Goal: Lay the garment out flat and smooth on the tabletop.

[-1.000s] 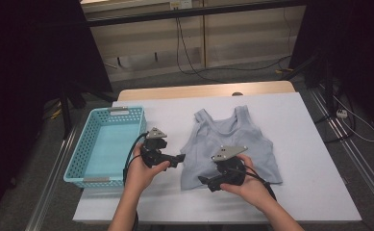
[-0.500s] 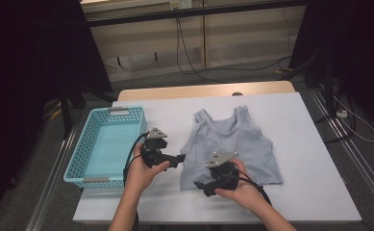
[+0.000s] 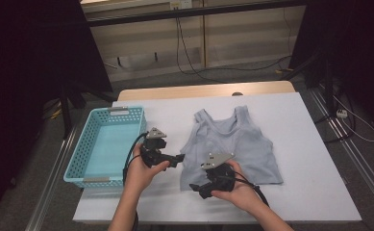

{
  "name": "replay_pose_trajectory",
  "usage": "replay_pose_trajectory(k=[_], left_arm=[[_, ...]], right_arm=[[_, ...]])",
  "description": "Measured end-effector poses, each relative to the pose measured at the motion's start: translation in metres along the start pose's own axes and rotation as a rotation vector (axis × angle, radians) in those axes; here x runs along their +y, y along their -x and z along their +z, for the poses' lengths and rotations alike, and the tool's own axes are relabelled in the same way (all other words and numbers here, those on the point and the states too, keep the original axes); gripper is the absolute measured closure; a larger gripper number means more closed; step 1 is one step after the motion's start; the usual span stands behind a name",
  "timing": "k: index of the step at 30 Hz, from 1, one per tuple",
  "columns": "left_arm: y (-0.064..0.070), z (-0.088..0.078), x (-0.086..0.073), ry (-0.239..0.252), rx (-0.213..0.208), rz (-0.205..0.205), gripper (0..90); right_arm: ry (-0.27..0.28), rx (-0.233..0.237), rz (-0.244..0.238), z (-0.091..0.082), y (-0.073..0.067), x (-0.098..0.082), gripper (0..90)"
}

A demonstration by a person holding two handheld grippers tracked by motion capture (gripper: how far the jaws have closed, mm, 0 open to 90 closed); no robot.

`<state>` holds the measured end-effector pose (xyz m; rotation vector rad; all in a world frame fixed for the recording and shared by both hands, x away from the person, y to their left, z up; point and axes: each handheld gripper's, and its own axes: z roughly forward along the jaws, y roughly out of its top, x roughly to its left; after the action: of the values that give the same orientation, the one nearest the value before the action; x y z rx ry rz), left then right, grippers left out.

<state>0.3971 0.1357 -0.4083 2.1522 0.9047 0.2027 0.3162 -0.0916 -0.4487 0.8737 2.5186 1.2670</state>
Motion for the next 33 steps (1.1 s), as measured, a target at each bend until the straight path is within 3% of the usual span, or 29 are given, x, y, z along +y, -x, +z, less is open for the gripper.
replay_pose_trajectory(k=[6,12,18,21,26,33], left_arm=[[0.000,0.000,0.000,0.002,0.002,-0.002,9.8],[0.000,0.001,0.000,0.001,0.000,-0.006,9.8],[-0.001,0.001,-0.001,-0.003,-0.001,-0.007,9.9],[-0.001,0.000,0.000,0.002,0.004,-0.008,9.9],[-0.002,0.001,-0.001,-0.001,0.002,-0.008,10.0],[-0.003,0.002,-0.001,-0.006,0.003,-0.006,10.0]], right_arm=[[-0.009,0.002,-0.023,0.006,-0.005,0.001,20.4],[0.011,0.016,-0.017,0.008,-0.007,0.006,24.1],[-0.024,0.042,-0.047,0.014,-0.015,0.005,24.8],[-0.030,0.016,-0.070,0.017,-0.015,0.005,26.5],[-0.052,0.029,-0.057,0.022,-0.014,0.003,24.7],[-0.061,-0.015,-0.103,0.026,-0.018,0.002,26.0]])
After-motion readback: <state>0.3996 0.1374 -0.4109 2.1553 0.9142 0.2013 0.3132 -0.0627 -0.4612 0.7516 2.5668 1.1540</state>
